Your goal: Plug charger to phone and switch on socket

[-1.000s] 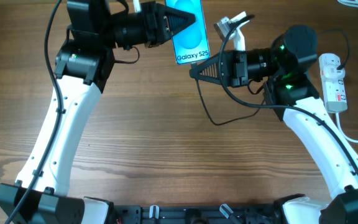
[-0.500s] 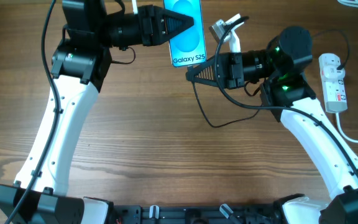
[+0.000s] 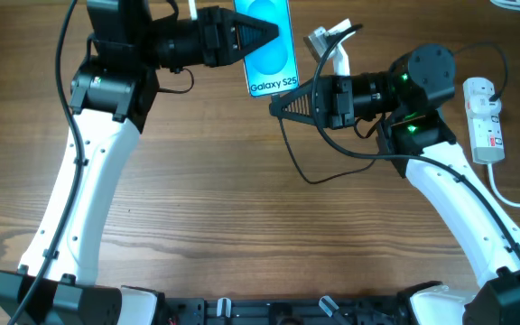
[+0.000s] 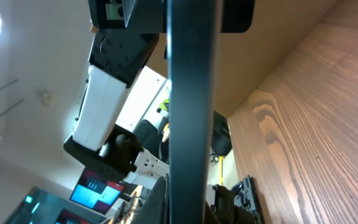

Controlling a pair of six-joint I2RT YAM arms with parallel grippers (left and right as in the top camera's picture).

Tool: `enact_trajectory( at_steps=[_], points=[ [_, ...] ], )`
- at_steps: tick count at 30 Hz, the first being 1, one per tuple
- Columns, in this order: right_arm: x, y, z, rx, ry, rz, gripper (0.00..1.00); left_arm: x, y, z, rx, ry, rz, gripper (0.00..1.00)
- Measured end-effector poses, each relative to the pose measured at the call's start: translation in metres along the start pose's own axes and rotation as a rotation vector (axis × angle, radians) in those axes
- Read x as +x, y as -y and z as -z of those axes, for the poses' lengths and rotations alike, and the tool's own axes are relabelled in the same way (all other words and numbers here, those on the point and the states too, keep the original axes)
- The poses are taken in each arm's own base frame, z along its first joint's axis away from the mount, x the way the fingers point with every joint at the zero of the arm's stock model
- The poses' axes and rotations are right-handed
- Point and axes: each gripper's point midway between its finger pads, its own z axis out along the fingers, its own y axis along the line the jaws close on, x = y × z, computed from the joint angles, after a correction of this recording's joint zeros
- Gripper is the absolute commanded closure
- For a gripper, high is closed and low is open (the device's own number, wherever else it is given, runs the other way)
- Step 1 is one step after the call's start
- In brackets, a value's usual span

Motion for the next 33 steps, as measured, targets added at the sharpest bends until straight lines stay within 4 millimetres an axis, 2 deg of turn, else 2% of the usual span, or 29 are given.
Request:
enact_trajectory(
  at_steps=[1,2,6,9,11,15,22,26,27,28,30,33],
  points=[
    [-0.001,0.0,0.0,0.001,0.005,-0.002,0.49,0.0,0.0,0.0,-0.001,0.002,-0.001,0.96],
    [-0.003,0.001,0.0,0.006,0.017,-0.008,0.41,-0.001,0.0,0.0,-0.003,0.004,-0.002,0.96],
    [-0.033,0.002,0.008,0.053,0.169,0.058,0.2,0.018,-0.002,-0.006,0.029,-0.068,0.035,0.96],
    [-0.038,0.004,0.011,0.066,0.196,0.086,0.19,0.023,0.0,-0.007,0.049,-0.091,0.033,0.96],
    [-0.038,0.004,0.011,0.066,0.192,0.096,0.23,0.023,0.001,-0.007,0.052,-0.093,0.028,0.96],
    [-0.033,0.002,0.01,0.058,0.165,0.112,0.57,0.023,0.002,-0.007,0.055,-0.095,0.026,0.96],
    [-0.03,0.001,0.01,0.053,0.149,0.117,0.94,0.024,0.002,-0.007,0.054,-0.095,0.028,0.96],
    [-0.029,0.003,0.01,0.051,0.143,0.073,0.96,0.024,0.004,-0.007,0.069,-0.1,-0.028,0.96],
    [-0.029,0.002,0.009,0.05,0.142,0.073,0.96,0.025,0.004,-0.007,0.071,-0.102,-0.035,0.91],
    [-0.029,0.002,0.009,0.05,0.141,0.073,0.96,0.025,0.004,-0.007,0.073,-0.103,-0.039,0.82],
    [-0.029,0.003,0.009,0.051,0.14,0.076,0.96,0.025,0.004,-0.007,0.072,-0.103,-0.041,0.54],
    [-0.027,0.005,0.009,0.053,0.131,0.07,0.96,0.025,0.001,-0.007,0.055,-0.097,-0.025,0.21]
  ],
)
